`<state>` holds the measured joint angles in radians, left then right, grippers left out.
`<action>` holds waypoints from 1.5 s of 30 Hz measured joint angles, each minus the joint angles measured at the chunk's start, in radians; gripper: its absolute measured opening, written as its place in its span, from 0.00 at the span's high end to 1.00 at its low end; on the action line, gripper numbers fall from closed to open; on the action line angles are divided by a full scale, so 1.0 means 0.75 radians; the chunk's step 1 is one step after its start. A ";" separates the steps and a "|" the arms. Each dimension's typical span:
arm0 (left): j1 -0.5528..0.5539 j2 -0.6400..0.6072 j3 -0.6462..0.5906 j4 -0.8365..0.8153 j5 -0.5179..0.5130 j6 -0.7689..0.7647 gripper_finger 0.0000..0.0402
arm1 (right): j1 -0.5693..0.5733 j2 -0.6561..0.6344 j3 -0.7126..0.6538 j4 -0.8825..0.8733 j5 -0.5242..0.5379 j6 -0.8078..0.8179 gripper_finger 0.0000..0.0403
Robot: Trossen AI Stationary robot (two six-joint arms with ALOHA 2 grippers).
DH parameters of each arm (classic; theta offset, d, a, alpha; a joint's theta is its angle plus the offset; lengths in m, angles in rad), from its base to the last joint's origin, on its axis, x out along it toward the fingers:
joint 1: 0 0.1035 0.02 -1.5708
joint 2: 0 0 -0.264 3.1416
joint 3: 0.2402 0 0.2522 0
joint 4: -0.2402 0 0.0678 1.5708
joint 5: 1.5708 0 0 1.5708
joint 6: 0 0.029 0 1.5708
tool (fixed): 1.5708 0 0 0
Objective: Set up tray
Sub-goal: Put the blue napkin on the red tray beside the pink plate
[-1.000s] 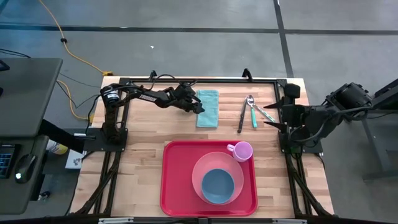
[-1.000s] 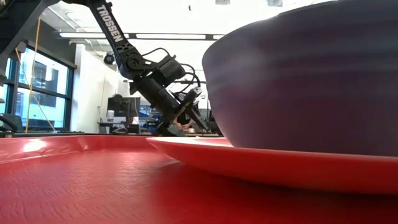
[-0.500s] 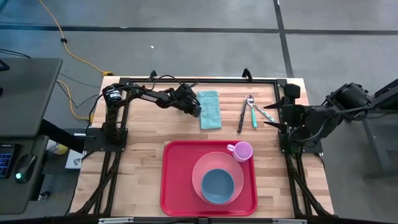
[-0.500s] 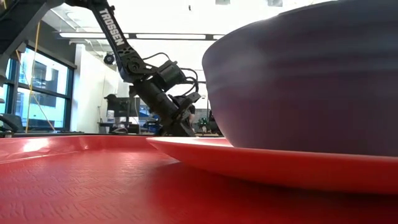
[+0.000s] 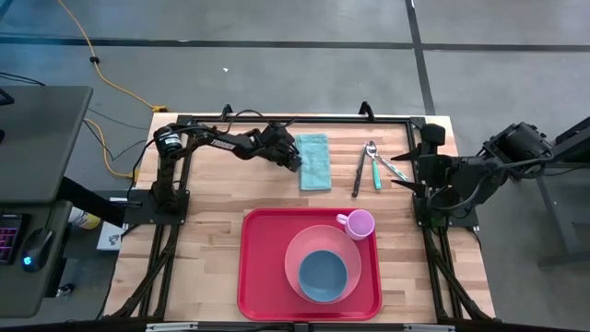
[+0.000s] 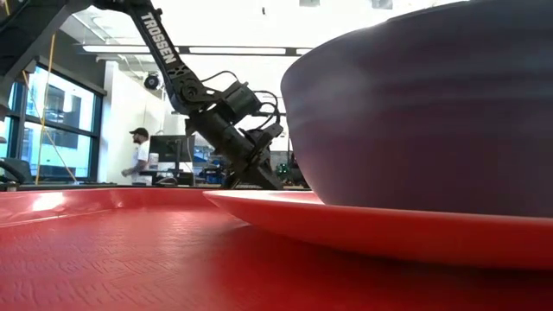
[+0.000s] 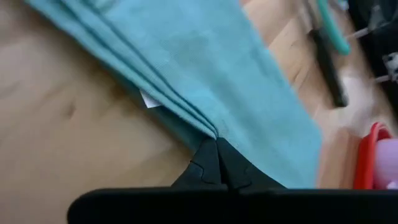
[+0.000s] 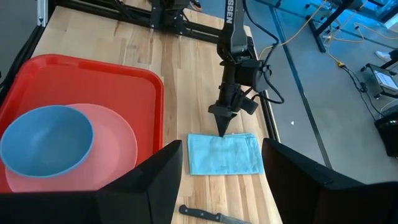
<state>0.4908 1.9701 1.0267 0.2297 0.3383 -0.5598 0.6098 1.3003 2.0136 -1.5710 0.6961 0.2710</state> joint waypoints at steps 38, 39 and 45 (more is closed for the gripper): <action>0.010 -0.111 0.106 -0.343 -0.043 0.268 0.34 | -0.090 0.004 0.000 0.001 -0.092 -0.009 0.44; 0.016 -0.139 0.106 -0.392 -0.047 0.294 0.33 | -0.101 0.005 0.000 0.001 -0.098 -0.011 0.44; 0.036 -0.348 0.106 -0.727 -0.180 0.526 0.29 | -0.198 0.046 0.000 0.016 -0.105 -0.054 0.44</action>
<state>0.5180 1.7089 1.1065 -0.3157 0.2034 -0.1652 0.4613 1.3350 2.0136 -1.5588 0.6177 0.2302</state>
